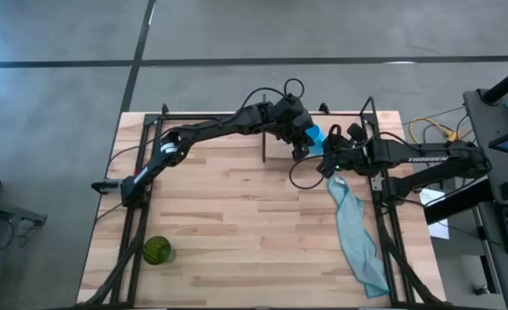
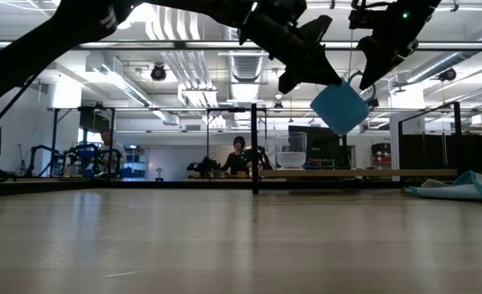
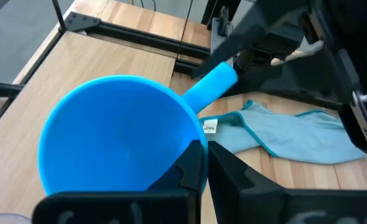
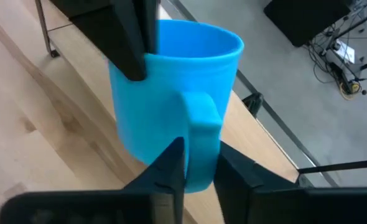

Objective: Stack small to large cups/mugs on shelf
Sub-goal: Put the blue mug on the shelf

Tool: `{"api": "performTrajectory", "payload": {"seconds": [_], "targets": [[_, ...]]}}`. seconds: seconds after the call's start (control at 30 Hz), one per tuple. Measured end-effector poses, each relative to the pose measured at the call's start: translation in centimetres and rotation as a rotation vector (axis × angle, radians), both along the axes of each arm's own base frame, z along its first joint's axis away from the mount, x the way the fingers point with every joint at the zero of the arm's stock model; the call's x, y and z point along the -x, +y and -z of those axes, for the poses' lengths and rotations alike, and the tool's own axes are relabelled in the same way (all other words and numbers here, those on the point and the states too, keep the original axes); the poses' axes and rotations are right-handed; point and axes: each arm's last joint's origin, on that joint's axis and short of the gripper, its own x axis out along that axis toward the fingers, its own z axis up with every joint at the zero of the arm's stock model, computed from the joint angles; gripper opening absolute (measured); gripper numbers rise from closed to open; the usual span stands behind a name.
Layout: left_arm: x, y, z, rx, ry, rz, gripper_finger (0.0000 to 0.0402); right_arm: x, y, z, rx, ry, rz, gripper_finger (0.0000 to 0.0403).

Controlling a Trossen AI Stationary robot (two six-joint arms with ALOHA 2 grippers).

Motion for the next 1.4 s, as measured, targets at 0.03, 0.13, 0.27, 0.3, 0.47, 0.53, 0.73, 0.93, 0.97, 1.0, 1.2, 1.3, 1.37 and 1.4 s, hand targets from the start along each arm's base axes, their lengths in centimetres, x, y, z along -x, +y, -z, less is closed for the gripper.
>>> {"api": "performTrajectory", "payload": {"seconds": [0.03,0.13,0.27,0.3,0.47,0.53,0.73,0.93,0.97,1.0,1.2,1.3,1.37,1.4], "targets": [[0.0,0.0,0.0,0.000,0.000,-0.001,0.0000,0.0,0.0,0.0,-0.001,0.000,0.000,0.0039],[0.0,0.0,0.0,-0.001,0.002,-0.004,0.0000,0.0,0.0,0.0,-0.004,-0.007,0.007,0.0039],[0.0,0.0,0.0,-0.004,0.002,-0.007,0.0003,0.0,0.0,0.0,-0.011,-0.008,0.008,0.0039],[0.0,0.0,0.0,-0.005,0.002,-0.006,0.0008,0.0,0.0,0.0,-0.014,-0.008,0.006,0.0039],[0.1,0.4,-0.2,-0.008,-0.009,-0.013,0.0054,0.1,0.1,0.2,-0.058,-0.024,0.021,0.0039],[0.1,0.5,-0.2,-0.007,-0.009,-0.020,0.0076,0.3,0.1,0.3,-0.074,-0.043,0.064,0.0039],[0.8,0.4,-1.9,-0.014,-0.042,-0.027,0.0116,0.7,-0.1,1.3,-0.031,-0.133,0.234,0.0039],[2.6,-0.2,-5.3,-0.032,-0.108,-0.027,0.0118,1.0,-0.2,4.1,-0.028,-0.255,0.376,0.0039],[3.0,-0.3,-6.1,-0.036,-0.123,-0.027,0.0118,0.8,-0.2,4.6,-0.022,-0.282,0.380,0.0039],[3.5,-0.5,-6.9,-0.041,-0.140,-0.026,0.0118,0.7,-0.3,5.0,-0.018,-0.313,0.379,0.0039],[7.1,-1.7,-12.2,-0.074,-0.257,-0.023,0.0118,-0.3,-0.7,7.4,0.023,-0.467,0.344,0.0039],[9.4,-2.5,-15.0,-0.091,-0.320,-0.020,0.0118,0.2,-1.3,8.8,0.038,-0.489,0.401,0.0039],[11.1,-3.1,-16.8,-0.104,-0.359,-0.017,0.0118,0.7,-1.6,9.5,0.038,-0.491,0.437,0.0039],[11.9,-3.4,-17.7,-0.111,-0.383,-0.015,0.0118,0.8,-1.8,9.8,0.041,-0.493,0.453,0.0039]]}}
